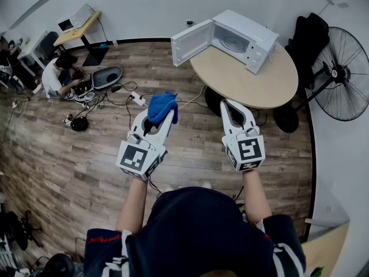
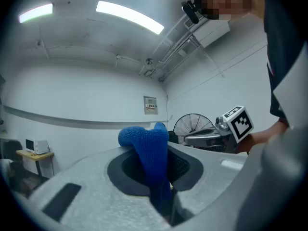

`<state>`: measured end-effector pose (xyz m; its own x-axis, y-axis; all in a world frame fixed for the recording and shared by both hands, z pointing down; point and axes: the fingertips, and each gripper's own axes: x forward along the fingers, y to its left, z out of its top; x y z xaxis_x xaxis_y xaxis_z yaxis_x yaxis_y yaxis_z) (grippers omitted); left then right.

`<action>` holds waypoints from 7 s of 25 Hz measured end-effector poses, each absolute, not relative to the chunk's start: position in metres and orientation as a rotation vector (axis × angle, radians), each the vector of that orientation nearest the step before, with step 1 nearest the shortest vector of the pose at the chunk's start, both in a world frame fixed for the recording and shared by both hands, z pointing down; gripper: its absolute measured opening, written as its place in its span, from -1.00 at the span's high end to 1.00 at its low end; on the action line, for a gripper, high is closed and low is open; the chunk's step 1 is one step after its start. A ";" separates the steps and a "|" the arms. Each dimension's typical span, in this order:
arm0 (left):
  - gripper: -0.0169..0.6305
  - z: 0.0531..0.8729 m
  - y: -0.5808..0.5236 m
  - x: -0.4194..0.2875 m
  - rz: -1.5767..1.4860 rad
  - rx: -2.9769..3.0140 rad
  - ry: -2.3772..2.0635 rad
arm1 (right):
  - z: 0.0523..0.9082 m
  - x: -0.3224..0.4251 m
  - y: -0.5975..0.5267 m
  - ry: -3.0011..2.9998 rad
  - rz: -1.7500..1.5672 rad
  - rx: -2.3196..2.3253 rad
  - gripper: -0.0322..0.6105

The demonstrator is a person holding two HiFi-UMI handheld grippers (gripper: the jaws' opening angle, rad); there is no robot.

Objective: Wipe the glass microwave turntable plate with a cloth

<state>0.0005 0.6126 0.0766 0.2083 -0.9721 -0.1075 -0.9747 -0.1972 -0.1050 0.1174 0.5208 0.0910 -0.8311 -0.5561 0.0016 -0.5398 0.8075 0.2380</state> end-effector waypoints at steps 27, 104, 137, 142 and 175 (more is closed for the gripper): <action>0.78 0.102 0.575 0.055 -0.119 -2.254 1.977 | 0.118 0.160 0.486 -2.937 -0.285 0.751 0.87; 0.78 0.161 0.178 -0.116 -0.278 -2.631 1.526 | 0.183 -0.028 0.130 -2.672 -0.134 1.065 0.87; 0.78 0.251 -0.001 -0.008 -0.405 -2.859 1.499 | 0.265 0.060 -0.024 -2.530 0.016 0.959 0.87; 0.78 0.279 0.002 -0.017 -0.452 -2.946 1.457 | 0.285 0.055 -0.020 -2.486 0.042 0.979 0.87; 0.78 0.432 -0.025 -0.035 -0.546 -3.101 1.282 | 0.486 0.038 -0.046 -2.158 -0.006 0.668 0.87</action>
<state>-0.0354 -0.0250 0.4318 0.6695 -0.6354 0.3848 -0.7176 -0.6870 0.1141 0.0384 -0.0464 0.4862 -0.4925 -0.4641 0.7362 -0.4598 0.8570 0.2327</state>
